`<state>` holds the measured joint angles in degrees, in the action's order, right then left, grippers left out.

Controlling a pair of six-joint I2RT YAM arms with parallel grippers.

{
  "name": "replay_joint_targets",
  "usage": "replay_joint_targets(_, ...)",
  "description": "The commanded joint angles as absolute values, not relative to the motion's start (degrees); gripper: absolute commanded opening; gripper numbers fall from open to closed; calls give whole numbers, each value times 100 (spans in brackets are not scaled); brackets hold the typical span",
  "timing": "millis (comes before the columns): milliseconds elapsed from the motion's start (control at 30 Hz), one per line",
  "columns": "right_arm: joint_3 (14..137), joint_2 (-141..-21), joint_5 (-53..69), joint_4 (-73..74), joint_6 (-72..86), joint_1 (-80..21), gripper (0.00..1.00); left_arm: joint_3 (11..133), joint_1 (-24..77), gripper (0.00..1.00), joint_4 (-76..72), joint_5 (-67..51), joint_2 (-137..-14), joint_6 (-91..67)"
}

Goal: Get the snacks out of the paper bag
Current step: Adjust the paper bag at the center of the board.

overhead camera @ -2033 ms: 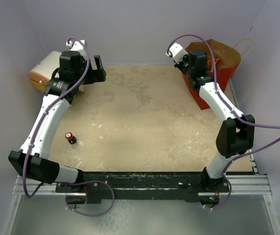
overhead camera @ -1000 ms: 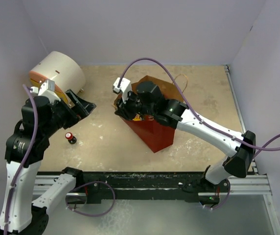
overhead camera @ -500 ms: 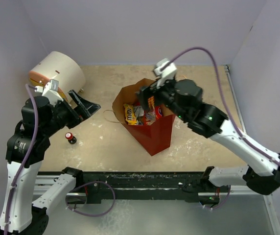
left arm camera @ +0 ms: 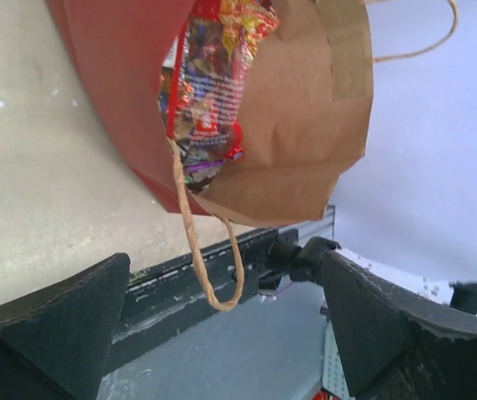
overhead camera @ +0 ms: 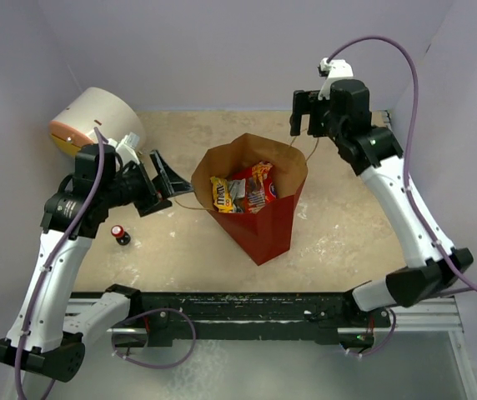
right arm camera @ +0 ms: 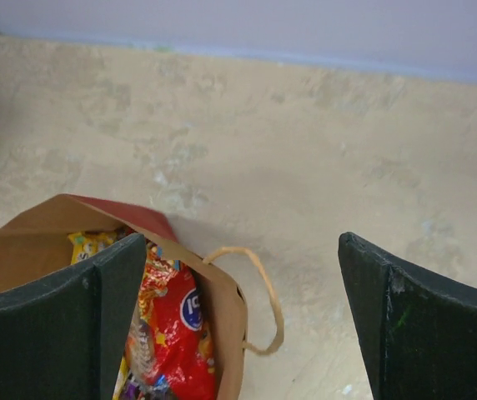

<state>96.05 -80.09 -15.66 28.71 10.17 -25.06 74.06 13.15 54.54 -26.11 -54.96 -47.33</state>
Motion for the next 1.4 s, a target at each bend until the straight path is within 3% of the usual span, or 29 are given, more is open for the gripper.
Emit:
replay_joint_targets(0,10294,-8553,143,3804,1720,-1927,96,7335,1314,99,5244,-3438,-5494,-4543)
replay_joint_targets(100,10423,-8854,687,3948,1721,-1733,82,7284,1318,99,5369,-3635,-5582,-4548)
replay_joint_targets(200,10544,-9033,937,4100,1672,-1640,59,7175,1318,99,5311,-3887,-5608,-4616)
replay_joint_targets(467,10253,-8864,880,4319,1430,-1635,60,7131,1398,94,5309,-3994,-5552,-4776)
replay_joint_targets(700,10125,-8681,869,4258,1373,-1635,50,7267,1929,82,5370,-3056,-5747,-4947)
replay_joint_targets(867,9999,-8612,956,4211,1378,-1635,47,7451,2033,69,5207,-2157,-5812,-5206)
replay_joint_targets(1067,9886,-8510,1095,4156,1386,-1635,39,7085,2056,51,4789,-2168,-5757,-5484)
replay_joint_targets(1167,9799,-8429,1107,4135,1404,-1635,38,7014,2082,35,4613,-2280,-5827,-5550)
replay_joint_targets(1233,9767,-8388,1136,4127,1396,-1635,33,7049,2124,26,4556,-2258,-5872,-5572)
replay_joint_targets(1367,9905,-8383,1300,4226,1331,-1635,13,7258,2119,11,4525,-2160,-5951,-5517)
